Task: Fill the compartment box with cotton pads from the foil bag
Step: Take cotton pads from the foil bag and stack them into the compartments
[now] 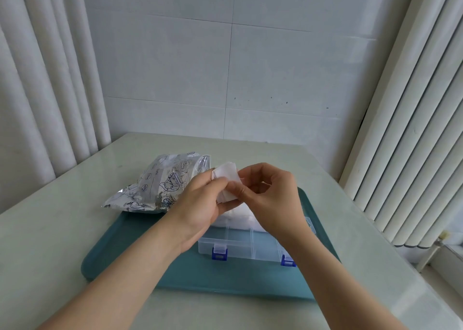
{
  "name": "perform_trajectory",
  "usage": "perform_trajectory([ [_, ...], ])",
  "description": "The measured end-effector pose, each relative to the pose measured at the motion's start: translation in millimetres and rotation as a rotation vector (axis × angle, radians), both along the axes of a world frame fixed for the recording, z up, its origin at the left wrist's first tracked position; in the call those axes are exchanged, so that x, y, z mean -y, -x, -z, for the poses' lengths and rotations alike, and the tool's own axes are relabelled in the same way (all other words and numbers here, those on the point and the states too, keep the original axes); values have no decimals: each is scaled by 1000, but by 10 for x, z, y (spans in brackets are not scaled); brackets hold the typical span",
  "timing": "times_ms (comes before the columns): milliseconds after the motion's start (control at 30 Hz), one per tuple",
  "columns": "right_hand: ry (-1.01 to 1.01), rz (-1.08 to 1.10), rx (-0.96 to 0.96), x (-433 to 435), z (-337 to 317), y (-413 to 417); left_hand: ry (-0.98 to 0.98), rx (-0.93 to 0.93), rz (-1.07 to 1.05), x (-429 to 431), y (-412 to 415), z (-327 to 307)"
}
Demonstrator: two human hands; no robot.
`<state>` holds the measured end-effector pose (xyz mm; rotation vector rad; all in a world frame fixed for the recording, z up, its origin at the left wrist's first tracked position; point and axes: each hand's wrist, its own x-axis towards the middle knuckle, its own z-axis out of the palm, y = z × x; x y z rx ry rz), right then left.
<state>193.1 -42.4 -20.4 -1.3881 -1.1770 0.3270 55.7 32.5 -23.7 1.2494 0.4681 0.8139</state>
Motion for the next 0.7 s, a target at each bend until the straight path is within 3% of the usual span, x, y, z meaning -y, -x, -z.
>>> perform_trajectory([
  [200,-31,27,790,28,45,-46,-8,-88,-58,-24,24,-3],
  [300,-14,-49,792,35,36,-77,-44,-128,6,-47,30,23],
  [600,-131,13,884,40,46,-51,-141,-141,61,15,23,34],
  [700,-126,-46,701,81,-21,-44,-175,-186,26,17,30,41],
])
